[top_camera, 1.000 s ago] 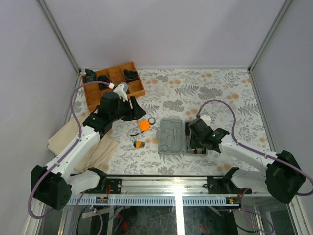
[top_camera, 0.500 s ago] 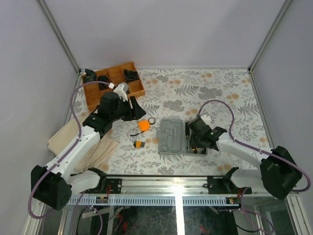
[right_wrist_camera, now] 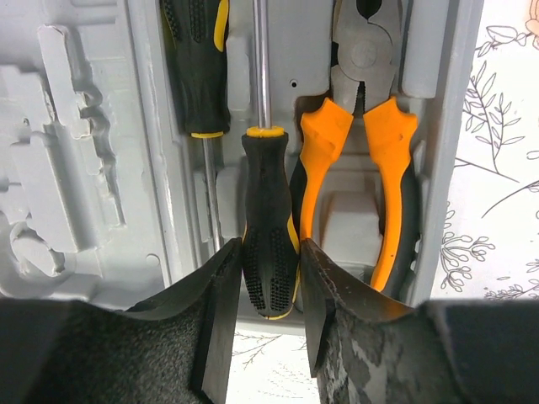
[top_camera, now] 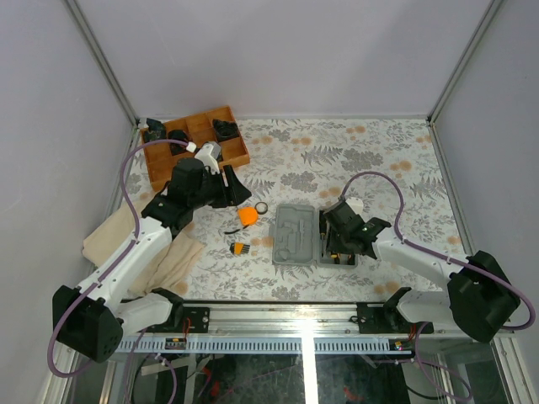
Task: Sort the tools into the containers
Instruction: Place the screwdriver in the storage box, then move the storage box to the center of the board.
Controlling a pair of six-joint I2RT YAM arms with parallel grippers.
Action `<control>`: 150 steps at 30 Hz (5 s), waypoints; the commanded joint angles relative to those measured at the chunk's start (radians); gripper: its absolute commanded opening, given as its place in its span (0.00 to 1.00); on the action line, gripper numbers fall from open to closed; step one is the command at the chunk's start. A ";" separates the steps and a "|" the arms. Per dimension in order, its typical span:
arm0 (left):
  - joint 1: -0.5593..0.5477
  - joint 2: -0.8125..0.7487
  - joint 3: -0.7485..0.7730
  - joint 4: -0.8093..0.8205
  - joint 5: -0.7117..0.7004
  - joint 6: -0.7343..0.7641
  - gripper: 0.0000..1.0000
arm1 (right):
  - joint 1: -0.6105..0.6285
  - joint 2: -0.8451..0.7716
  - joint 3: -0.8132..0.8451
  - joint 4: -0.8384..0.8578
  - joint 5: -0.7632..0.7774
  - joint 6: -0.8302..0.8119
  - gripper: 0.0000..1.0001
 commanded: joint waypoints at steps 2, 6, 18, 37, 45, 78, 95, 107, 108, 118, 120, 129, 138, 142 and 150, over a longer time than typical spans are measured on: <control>0.008 -0.020 0.000 0.005 -0.002 0.020 0.57 | -0.015 0.022 0.005 -0.022 0.022 0.002 0.43; 0.008 -0.018 -0.002 0.006 -0.004 0.018 0.57 | -0.015 0.024 0.008 -0.024 0.015 0.000 0.47; 0.000 0.005 -0.034 0.030 0.014 -0.032 0.57 | -0.015 -0.110 0.011 0.021 -0.059 -0.093 0.49; -0.244 0.282 -0.126 0.235 -0.072 -0.108 0.52 | -0.022 -0.289 -0.042 -0.100 0.066 -0.064 0.47; -0.251 0.443 -0.061 0.294 -0.039 -0.106 0.50 | -0.023 -0.313 -0.058 -0.093 0.050 -0.086 0.47; -0.342 0.268 -0.325 0.324 -0.239 -0.382 0.00 | -0.022 -0.312 -0.062 -0.102 0.073 -0.071 0.47; -0.465 0.176 -0.364 0.361 -0.453 -0.596 0.00 | -0.022 -0.280 -0.065 -0.001 -0.096 -0.138 0.45; -0.468 0.139 -0.369 0.279 -0.492 -0.557 0.30 | -0.022 -0.096 0.036 0.007 -0.180 -0.200 0.43; -0.468 0.133 -0.372 0.275 -0.493 -0.553 0.30 | -0.022 -0.078 0.046 0.001 -0.172 -0.202 0.43; -0.468 0.149 -0.374 0.274 -0.474 -0.546 0.32 | -0.022 -0.005 0.064 0.021 -0.176 -0.211 0.36; -0.468 0.156 -0.371 0.278 -0.470 -0.546 0.32 | -0.022 0.002 0.062 0.024 -0.178 -0.212 0.35; -0.468 0.165 -0.367 0.278 -0.465 -0.537 0.31 | -0.023 0.023 0.033 0.039 -0.211 -0.222 0.33; -0.470 0.179 -0.362 0.282 -0.460 -0.535 0.31 | -0.022 0.041 0.030 -0.005 -0.249 -0.235 0.30; -0.470 0.181 -0.365 0.285 -0.461 -0.536 0.31 | -0.022 0.053 0.037 -0.037 -0.264 -0.240 0.29; -0.471 0.177 -0.371 0.285 -0.460 -0.540 0.31 | -0.021 0.056 0.053 -0.096 -0.303 -0.249 0.25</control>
